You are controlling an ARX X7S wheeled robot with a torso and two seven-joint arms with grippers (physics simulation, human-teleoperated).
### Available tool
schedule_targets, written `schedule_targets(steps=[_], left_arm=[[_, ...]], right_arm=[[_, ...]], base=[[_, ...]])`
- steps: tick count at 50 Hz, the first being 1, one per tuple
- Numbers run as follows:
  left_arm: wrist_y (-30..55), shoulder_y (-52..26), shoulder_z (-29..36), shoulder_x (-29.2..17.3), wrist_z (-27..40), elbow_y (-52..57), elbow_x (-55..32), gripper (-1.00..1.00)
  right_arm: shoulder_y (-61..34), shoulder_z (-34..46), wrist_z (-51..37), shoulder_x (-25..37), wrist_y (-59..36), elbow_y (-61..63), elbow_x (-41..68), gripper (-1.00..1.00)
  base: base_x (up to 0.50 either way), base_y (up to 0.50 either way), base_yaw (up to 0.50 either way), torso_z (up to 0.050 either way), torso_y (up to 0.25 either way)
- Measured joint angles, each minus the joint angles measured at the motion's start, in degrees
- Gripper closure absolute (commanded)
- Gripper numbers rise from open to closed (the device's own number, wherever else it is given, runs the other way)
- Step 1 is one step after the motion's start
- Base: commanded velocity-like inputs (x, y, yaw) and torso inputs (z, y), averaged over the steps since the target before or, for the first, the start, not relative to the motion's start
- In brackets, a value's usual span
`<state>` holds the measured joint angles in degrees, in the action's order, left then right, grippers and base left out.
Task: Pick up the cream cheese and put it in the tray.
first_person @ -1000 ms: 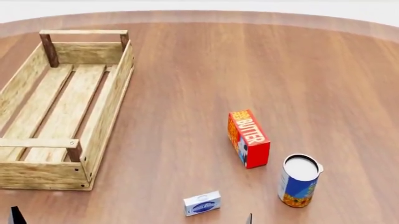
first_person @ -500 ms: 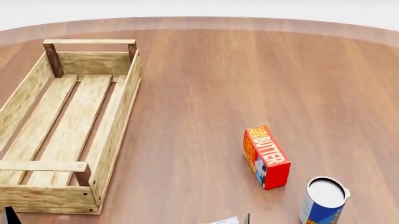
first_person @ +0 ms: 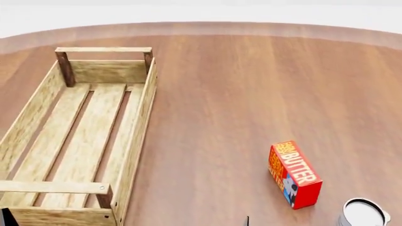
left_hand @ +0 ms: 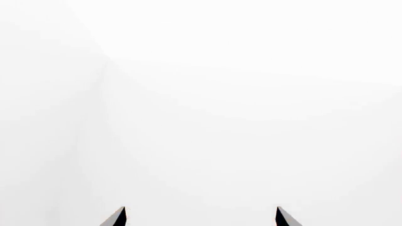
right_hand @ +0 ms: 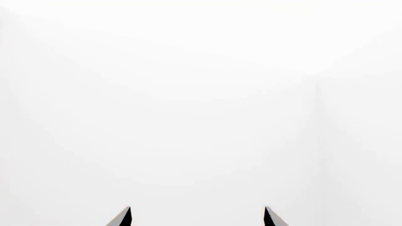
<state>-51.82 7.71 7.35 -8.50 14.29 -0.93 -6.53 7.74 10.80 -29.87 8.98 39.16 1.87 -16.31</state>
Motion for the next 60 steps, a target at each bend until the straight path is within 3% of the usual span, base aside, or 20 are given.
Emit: schedule_targets(steps=[60], left_arm=[[-0.4,-0.1,1.0,-1.2,2.5,0.0,0.5,-1.00]], right_arm=[[0.1,1.5,-4.9,1.2,-0.9,0.6,-3.9,-1.00]], base=[[0.11,0.19,0.00,0.000,0.000]])
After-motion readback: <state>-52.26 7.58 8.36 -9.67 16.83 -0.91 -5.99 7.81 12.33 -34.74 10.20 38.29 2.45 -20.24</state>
